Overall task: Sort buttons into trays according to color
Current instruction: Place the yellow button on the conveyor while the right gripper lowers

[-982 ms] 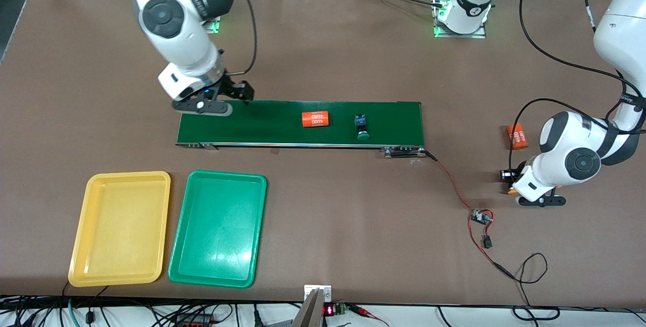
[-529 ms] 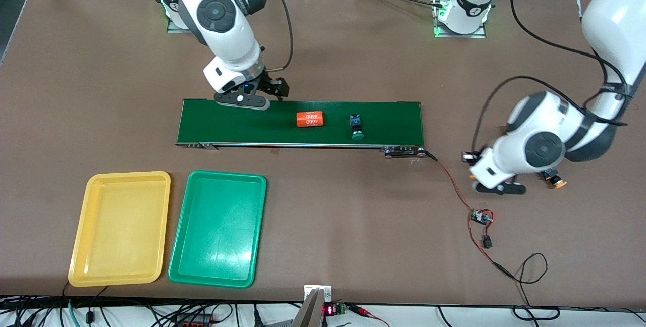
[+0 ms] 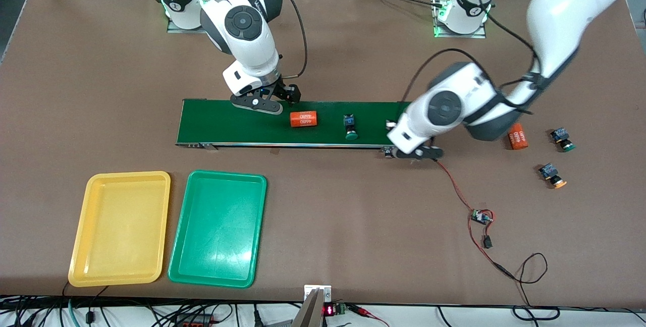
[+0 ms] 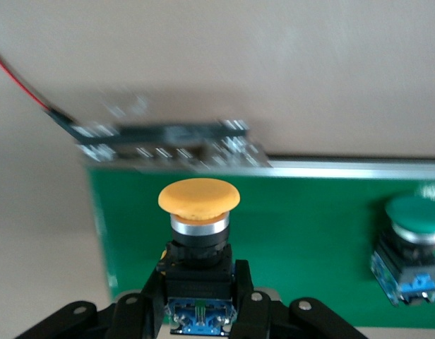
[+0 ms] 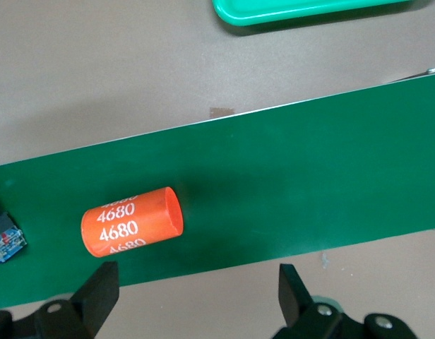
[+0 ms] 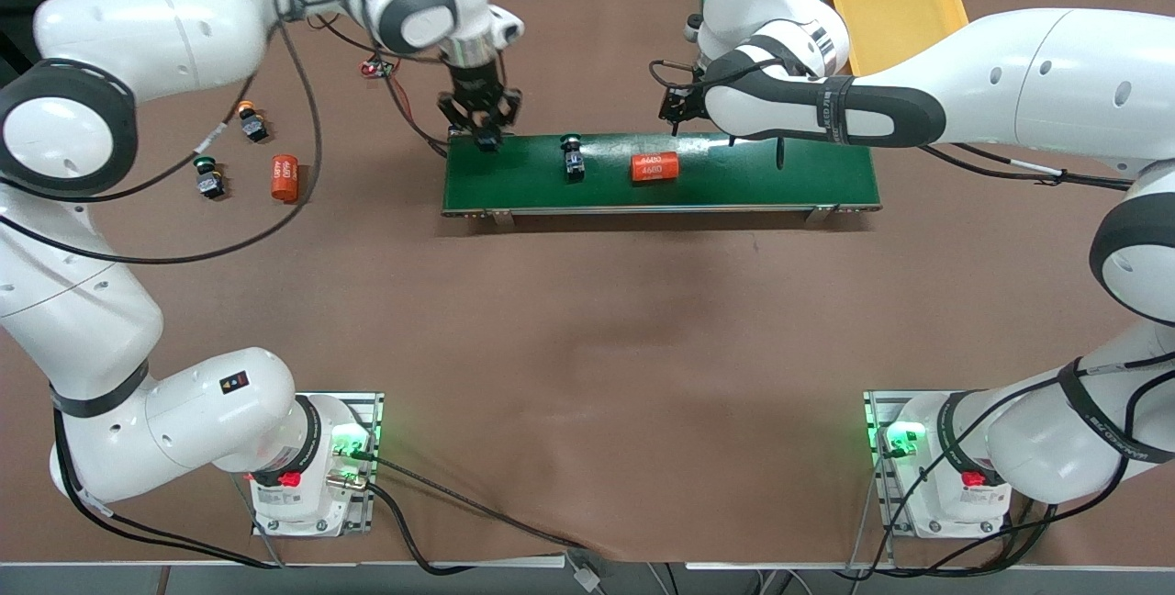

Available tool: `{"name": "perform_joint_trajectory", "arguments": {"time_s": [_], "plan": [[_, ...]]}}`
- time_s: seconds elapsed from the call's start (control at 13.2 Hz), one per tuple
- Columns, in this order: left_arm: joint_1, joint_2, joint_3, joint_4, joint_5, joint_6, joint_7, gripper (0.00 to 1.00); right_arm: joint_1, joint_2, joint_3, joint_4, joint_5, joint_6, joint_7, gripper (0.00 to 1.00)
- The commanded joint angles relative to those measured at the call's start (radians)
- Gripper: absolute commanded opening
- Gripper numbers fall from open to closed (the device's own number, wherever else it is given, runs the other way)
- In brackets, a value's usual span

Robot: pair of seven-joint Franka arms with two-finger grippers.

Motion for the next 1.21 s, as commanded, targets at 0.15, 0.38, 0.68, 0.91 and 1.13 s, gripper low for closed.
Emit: {"name": "perform_joint_trajectory", "arguments": {"time_s": [0.15,0.38,0.68,0.91,1.13], "plan": [[-0.004,-0.005,0.043,-0.085,-0.004,0.114,-0.051,0.60,-0.007,0.006,0.006,0.019,-0.028,-0.004,0.026,1.00],[0.019,-0.019,0.041,-0.071,-0.004,0.092,-0.047,1.00,-0.007,0.006,0.006,0.019,-0.028,-0.006,0.026,1.00],[0.094,-0.025,-0.028,0.007,-0.004,0.007,-0.042,1.00,0.009,0.011,0.006,0.021,-0.026,0.000,0.060,1.00],[0.147,-0.022,-0.043,0.146,0.010,-0.166,-0.036,1.00,0.065,0.049,0.006,0.042,-0.051,0.011,0.144,1.00],[0.168,-0.023,0.032,0.173,0.056,-0.244,0.087,1.00,0.082,0.066,0.021,0.059,-0.055,0.014,0.174,1.00]]}}
